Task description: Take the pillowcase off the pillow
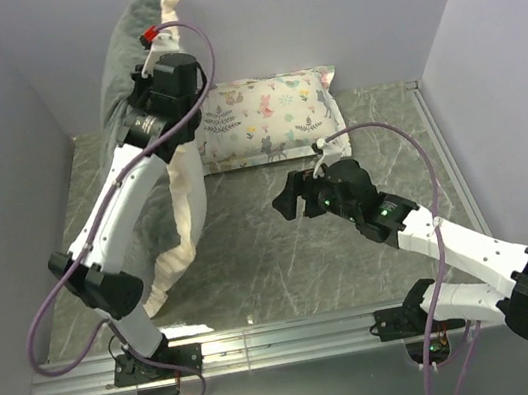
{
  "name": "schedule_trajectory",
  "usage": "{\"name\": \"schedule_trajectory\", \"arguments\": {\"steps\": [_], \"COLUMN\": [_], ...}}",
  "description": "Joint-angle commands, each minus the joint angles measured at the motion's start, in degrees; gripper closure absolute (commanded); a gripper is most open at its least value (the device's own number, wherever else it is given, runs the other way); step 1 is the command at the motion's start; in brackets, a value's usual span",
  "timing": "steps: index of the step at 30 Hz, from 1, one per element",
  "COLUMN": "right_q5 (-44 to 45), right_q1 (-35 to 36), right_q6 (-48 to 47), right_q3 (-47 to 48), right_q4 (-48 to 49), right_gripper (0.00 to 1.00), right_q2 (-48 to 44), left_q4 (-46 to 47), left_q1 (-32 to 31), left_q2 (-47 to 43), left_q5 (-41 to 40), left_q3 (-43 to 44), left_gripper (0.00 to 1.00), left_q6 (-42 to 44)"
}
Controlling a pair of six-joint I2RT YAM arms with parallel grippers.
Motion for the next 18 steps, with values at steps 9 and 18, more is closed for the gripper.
{"name": "schedule_trajectory", "arguments": {"steps": [9,18], "right_q5": [9.7,15.7], "right_q1": [0.0,-3.4], "right_q6": [-4.1,-10.3], "right_q3": [8.5,12.1], "right_q4": [2.9,9.8], "right_gripper": [0.05,0.04], "right_q2": [-1.3,-0.3], "left_q4": [3.0,1.3], "left_q1": [-17.7,-18.6], "left_q2": [-16.1,-24.6], "left_q5": [4.9,25.0], "left_q3": [1.2,-7.3], "left_gripper": [1.0,1.0], "left_q6": [-4.4,-12.9]}}
